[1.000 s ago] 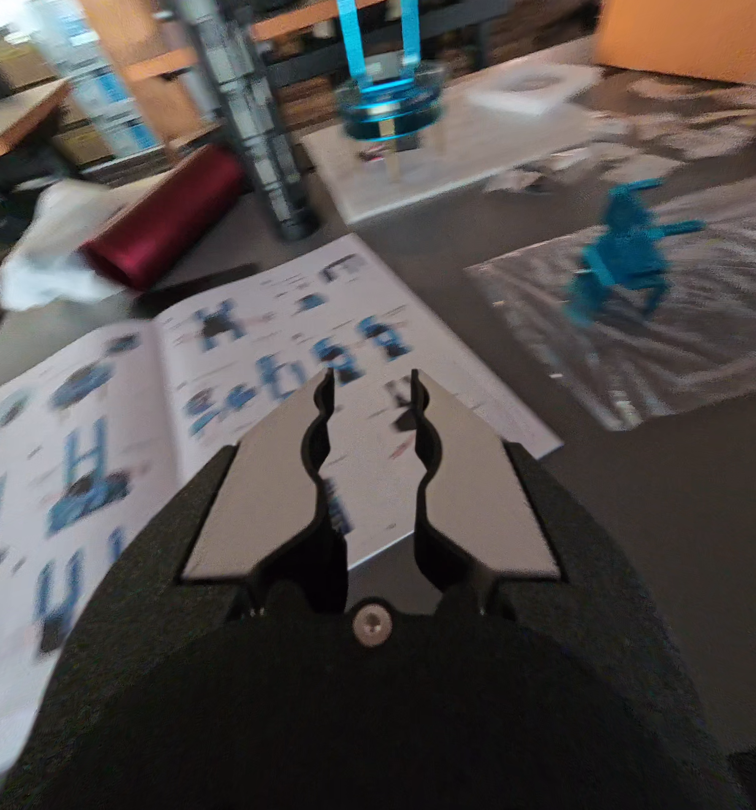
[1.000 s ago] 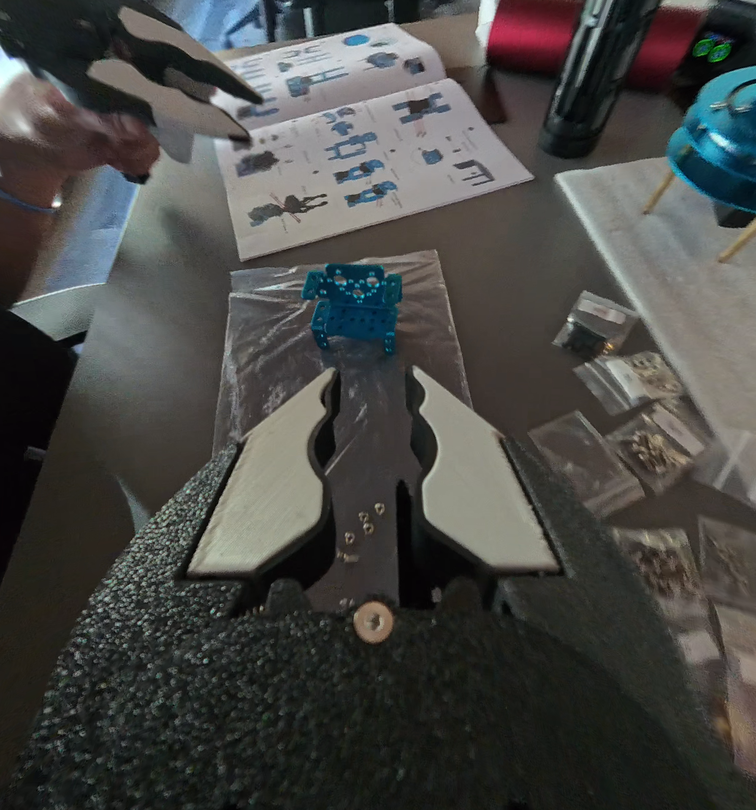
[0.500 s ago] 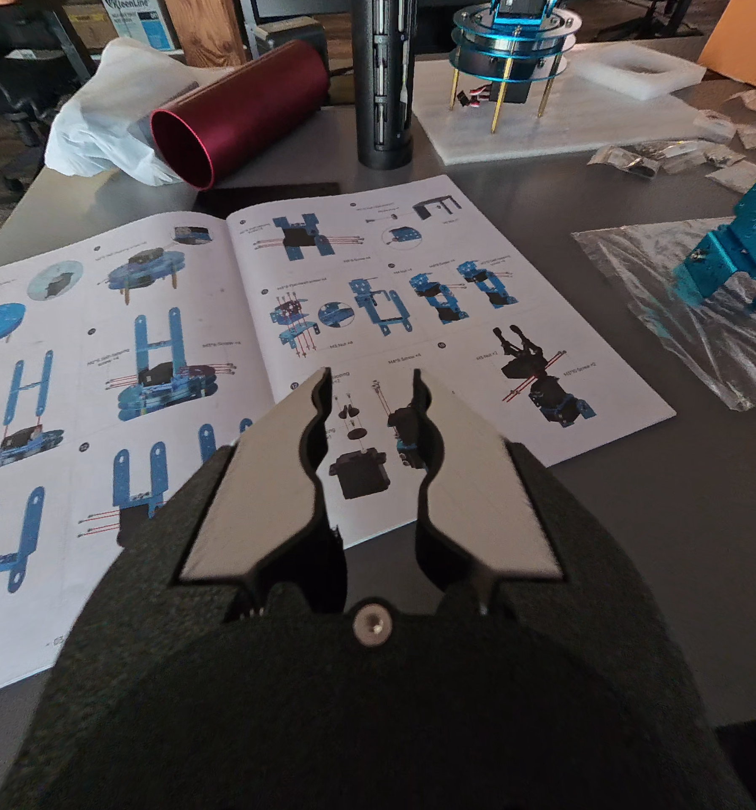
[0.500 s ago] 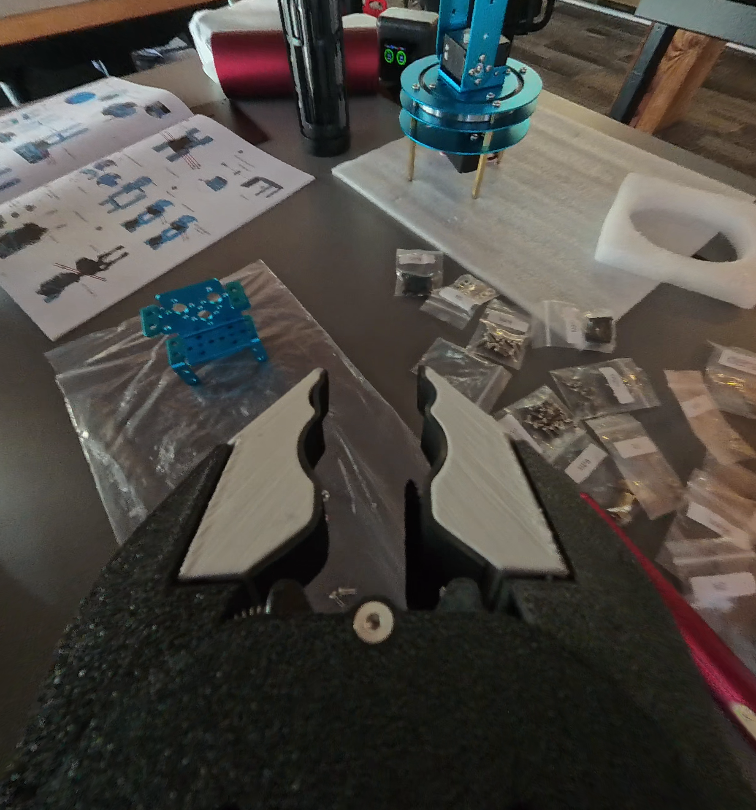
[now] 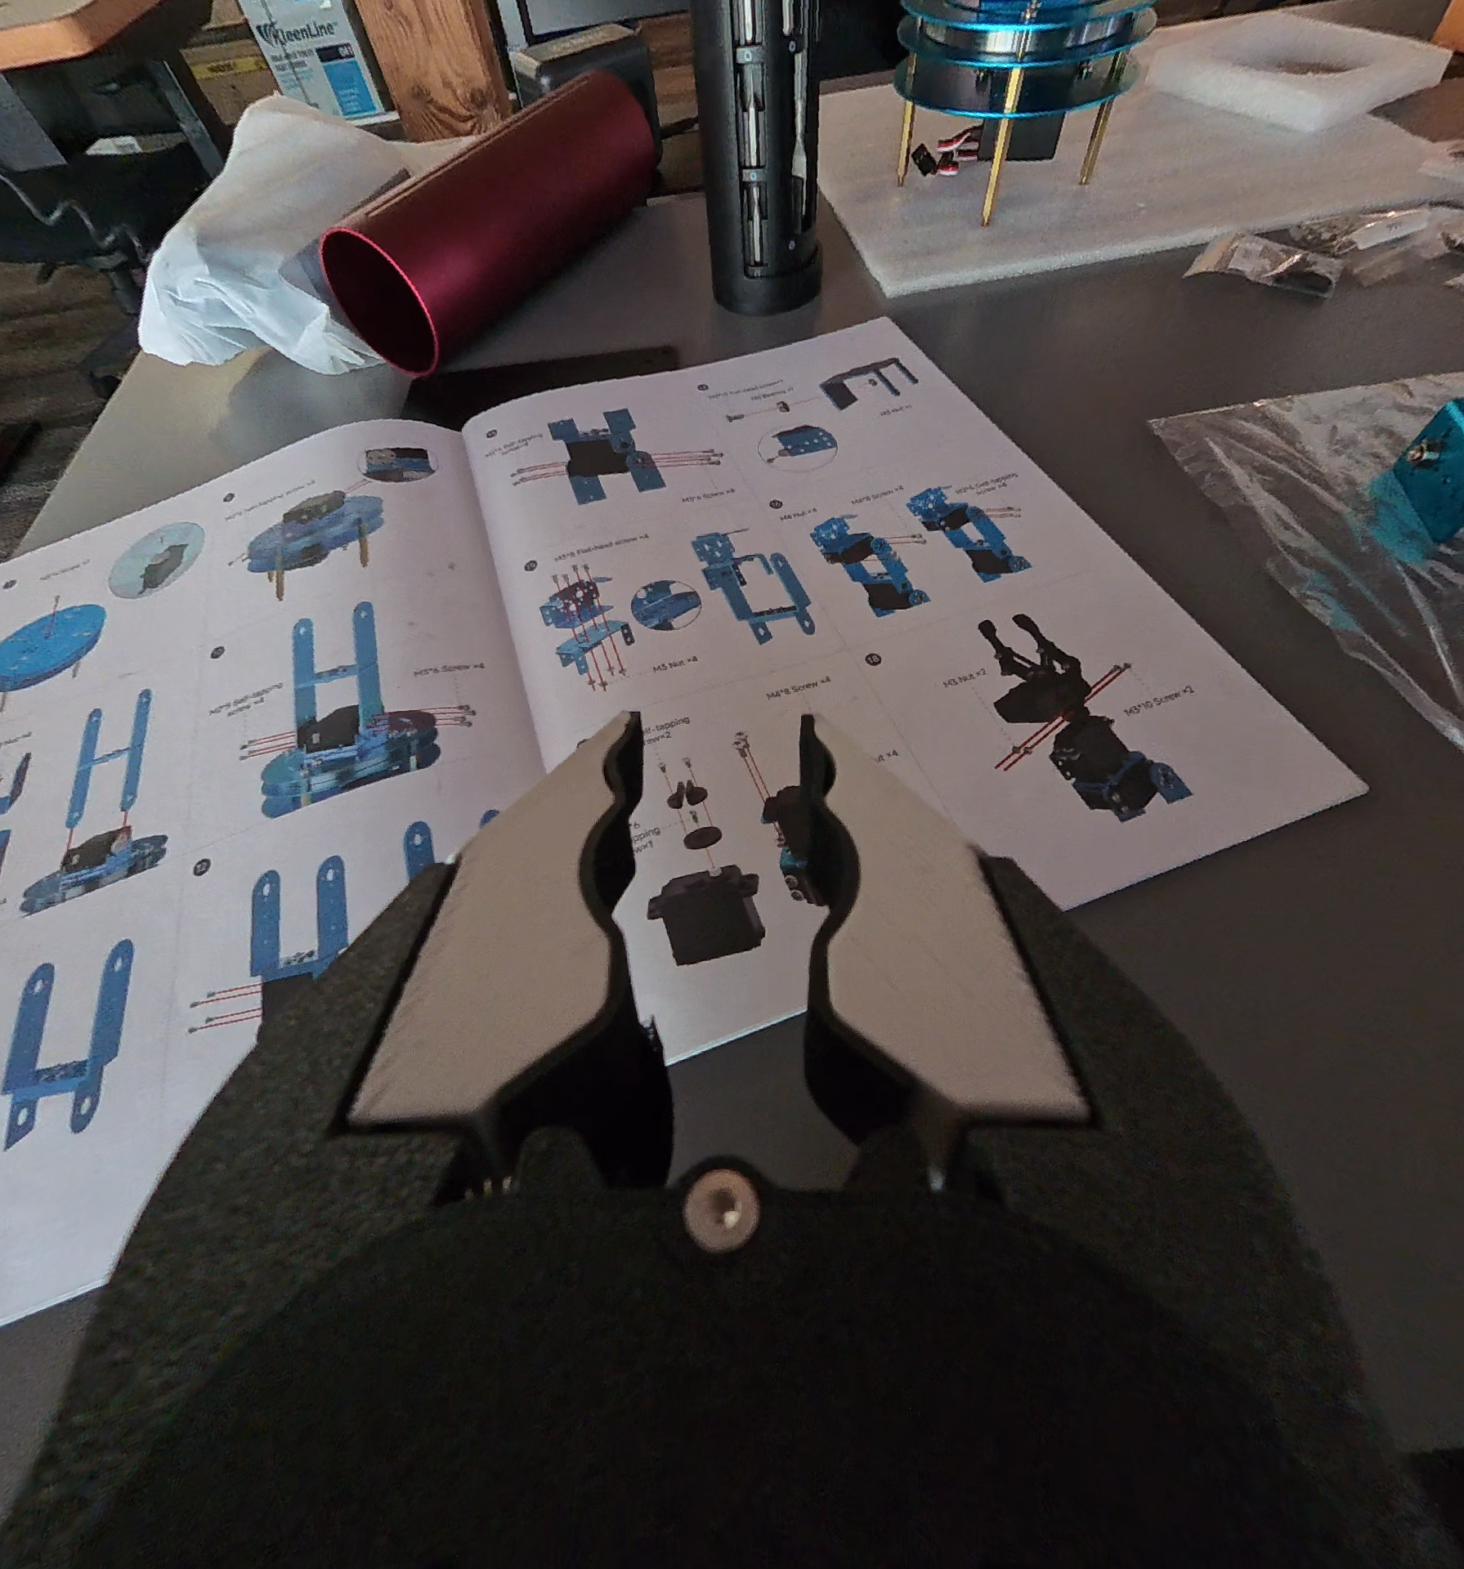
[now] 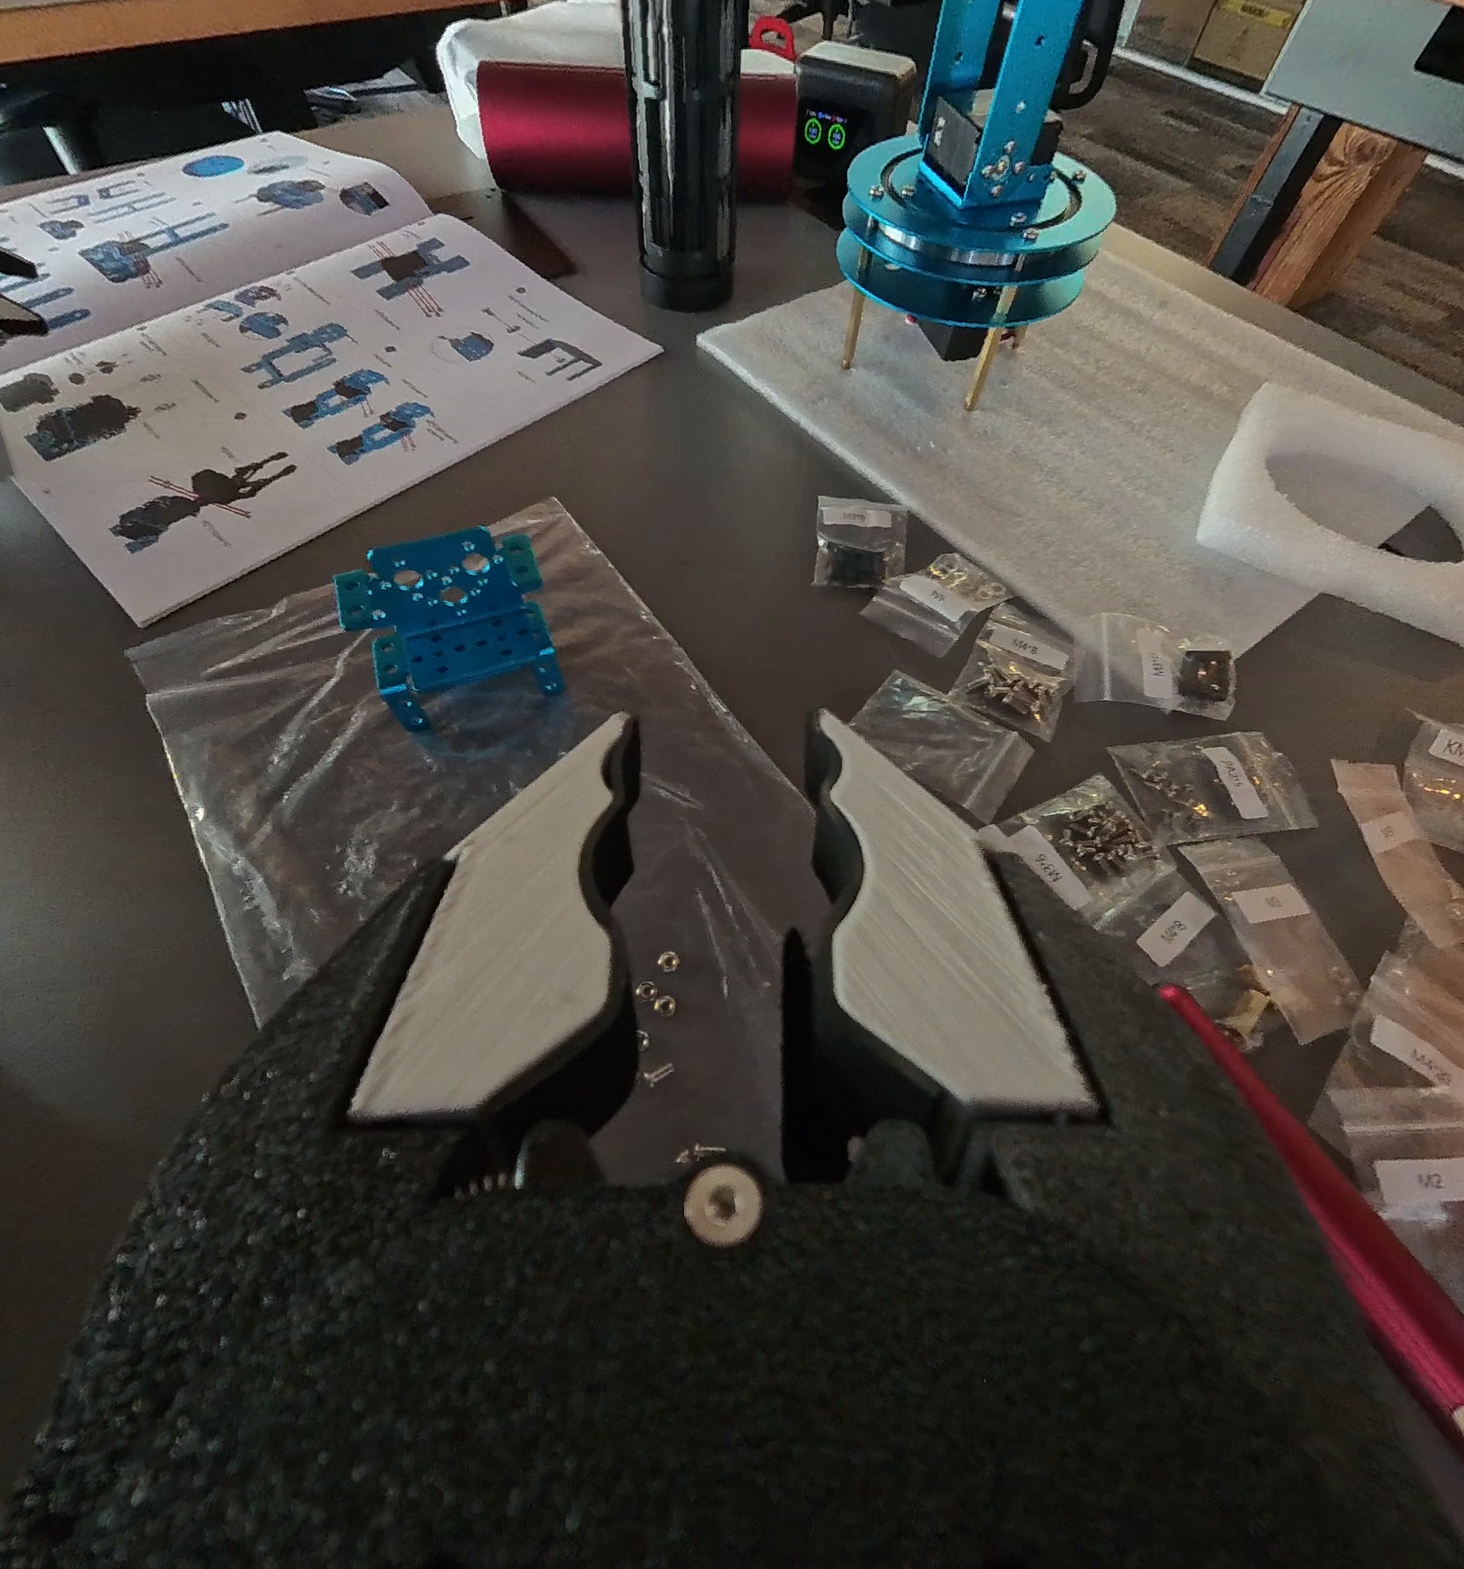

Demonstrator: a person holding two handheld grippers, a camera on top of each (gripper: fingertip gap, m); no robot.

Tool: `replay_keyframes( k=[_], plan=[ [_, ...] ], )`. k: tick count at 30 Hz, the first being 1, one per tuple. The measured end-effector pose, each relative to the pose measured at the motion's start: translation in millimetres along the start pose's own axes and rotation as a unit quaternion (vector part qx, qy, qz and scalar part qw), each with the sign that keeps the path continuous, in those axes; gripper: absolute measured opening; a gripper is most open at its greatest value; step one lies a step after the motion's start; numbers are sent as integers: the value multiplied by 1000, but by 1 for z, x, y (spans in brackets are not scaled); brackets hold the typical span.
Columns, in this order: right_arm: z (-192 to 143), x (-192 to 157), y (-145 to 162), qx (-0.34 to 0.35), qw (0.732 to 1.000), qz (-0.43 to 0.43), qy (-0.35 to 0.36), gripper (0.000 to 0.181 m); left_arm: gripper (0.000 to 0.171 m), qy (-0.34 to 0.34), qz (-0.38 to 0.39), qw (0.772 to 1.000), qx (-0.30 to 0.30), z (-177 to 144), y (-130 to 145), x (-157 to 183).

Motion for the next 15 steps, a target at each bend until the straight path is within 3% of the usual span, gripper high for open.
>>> replay_keyframes(
  k=[8,15],
  plan=[
    [-1,0,1,-8,1000,-2,-1,36,36,-6,38,999,-23,5,3,7],
    [3,0,6,-20,1000,-3,-3,33,36,7,22,1000,-16,4,1,5]
  ],
)
Point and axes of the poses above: each gripper's, where its closed fingertips meet, z out along the fingers, y out of its underside, x = y × z across the jaws, the point moved 8 cm from there along -z, back along the fingers, and after that the axes turned 11 degrees about -y, right-handed, at the moved point
